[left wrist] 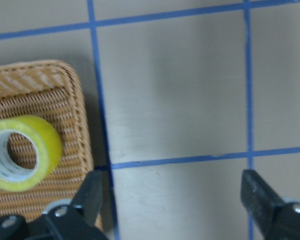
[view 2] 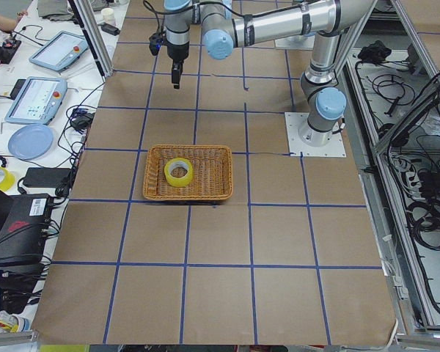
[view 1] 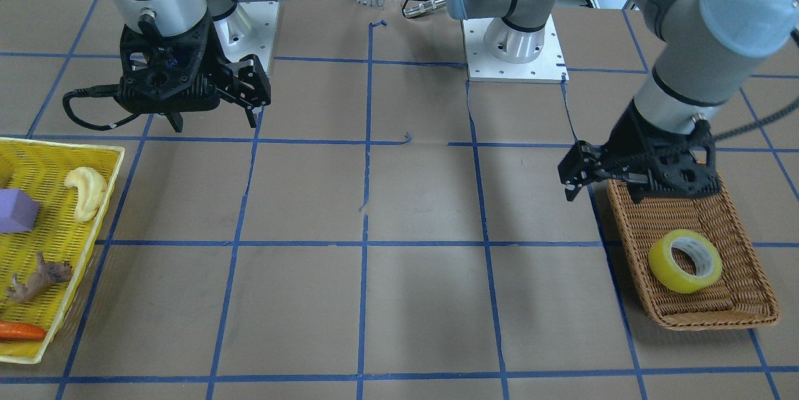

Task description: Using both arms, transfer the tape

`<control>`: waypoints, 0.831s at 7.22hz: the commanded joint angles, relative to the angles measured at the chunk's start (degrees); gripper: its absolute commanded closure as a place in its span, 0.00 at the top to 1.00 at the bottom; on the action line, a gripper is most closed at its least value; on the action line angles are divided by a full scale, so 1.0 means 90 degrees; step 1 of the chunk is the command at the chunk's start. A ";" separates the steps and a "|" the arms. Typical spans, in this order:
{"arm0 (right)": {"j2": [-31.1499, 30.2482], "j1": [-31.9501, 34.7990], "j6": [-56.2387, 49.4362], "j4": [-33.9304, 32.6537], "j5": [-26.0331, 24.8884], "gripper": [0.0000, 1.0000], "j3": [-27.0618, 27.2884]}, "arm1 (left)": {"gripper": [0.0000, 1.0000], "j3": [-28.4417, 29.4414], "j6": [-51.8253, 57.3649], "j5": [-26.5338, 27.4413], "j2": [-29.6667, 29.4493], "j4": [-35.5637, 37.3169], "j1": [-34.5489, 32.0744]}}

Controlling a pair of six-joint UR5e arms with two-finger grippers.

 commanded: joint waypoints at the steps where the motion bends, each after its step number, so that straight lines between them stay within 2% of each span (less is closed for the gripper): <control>1: 0.0002 0.0007 0.0002 -0.0008 0.0000 1.00 0.0000 | 1.00 0.0570 -0.0369 0.0192 0.0457 -0.1361 -0.0403; 6: 0.0002 -0.0002 0.0002 -0.0008 0.0000 1.00 0.0000 | 1.00 0.0378 -0.0389 0.0223 0.0723 -0.1357 -0.0432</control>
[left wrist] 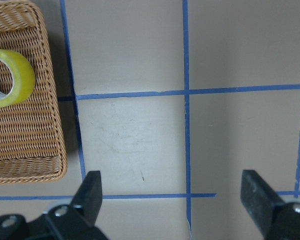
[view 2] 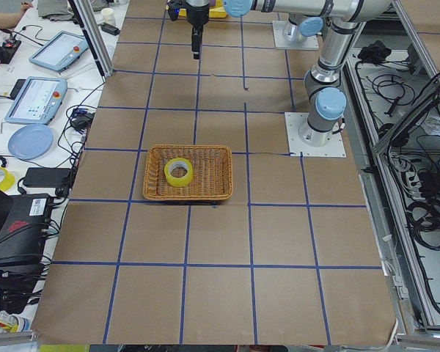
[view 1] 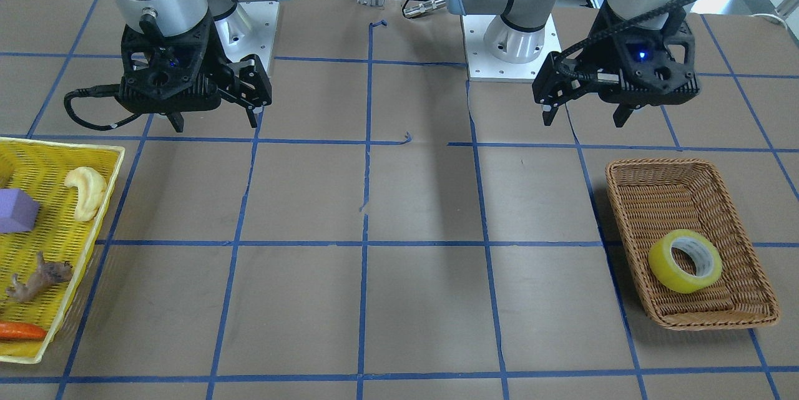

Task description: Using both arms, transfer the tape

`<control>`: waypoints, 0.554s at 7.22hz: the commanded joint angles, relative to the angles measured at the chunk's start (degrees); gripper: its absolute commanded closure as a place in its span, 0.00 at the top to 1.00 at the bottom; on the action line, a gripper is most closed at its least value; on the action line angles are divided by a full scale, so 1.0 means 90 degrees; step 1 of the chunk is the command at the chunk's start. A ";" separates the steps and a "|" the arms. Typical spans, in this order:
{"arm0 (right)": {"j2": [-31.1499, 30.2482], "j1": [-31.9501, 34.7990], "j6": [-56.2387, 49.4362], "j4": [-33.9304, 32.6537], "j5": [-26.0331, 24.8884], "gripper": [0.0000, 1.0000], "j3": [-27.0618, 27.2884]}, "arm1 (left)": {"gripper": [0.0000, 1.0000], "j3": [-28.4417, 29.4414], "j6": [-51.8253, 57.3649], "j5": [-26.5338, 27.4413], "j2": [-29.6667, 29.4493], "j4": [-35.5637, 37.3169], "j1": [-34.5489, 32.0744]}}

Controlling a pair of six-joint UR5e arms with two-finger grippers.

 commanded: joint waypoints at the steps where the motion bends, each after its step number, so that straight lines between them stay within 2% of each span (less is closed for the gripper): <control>1: 0.0000 -0.0008 0.0004 0.0000 -0.0001 1.00 0.0000 | 1.00 -0.0050 0.0001 -0.0035 0.0009 -0.0005 -0.0001; 4: 0.0000 -0.0018 0.0004 0.0019 -0.0011 1.00 0.0000 | 1.00 -0.0050 0.0001 -0.0025 0.0038 -0.0005 -0.0001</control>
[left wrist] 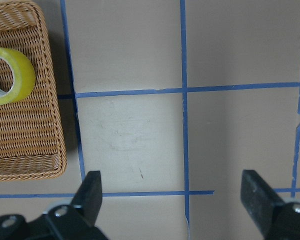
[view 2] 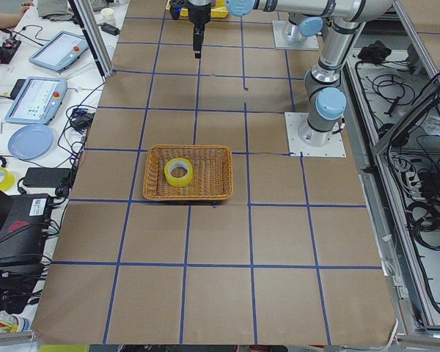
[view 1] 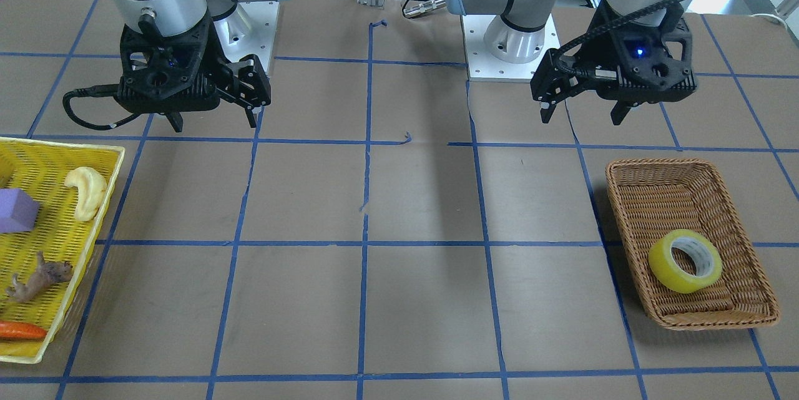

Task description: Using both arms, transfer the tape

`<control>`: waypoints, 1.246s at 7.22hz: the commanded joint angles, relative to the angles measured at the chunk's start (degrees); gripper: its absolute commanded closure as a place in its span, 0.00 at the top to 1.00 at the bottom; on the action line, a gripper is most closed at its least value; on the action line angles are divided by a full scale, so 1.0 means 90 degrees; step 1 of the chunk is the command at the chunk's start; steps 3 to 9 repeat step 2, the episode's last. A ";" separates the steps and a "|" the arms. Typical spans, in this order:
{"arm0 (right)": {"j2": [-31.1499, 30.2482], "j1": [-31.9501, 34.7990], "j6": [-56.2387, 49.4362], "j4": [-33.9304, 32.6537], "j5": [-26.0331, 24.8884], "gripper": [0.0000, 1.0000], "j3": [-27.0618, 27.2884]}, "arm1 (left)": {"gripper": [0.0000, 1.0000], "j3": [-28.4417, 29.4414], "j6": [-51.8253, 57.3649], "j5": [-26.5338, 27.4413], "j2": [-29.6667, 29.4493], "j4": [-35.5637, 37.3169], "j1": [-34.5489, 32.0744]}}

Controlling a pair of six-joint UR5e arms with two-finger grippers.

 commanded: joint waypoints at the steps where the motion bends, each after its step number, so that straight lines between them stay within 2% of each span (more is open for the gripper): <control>1: 0.0019 0.0022 0.0029 -0.0010 0.0018 1.00 -0.0029 | 1.00 -0.0012 0.0000 0.0032 0.0049 0.0000 0.0010; 9: 0.0029 0.0022 0.0030 -0.0001 0.0018 1.00 -0.0049 | 1.00 0.0017 0.0000 0.0022 0.0049 0.0000 0.0000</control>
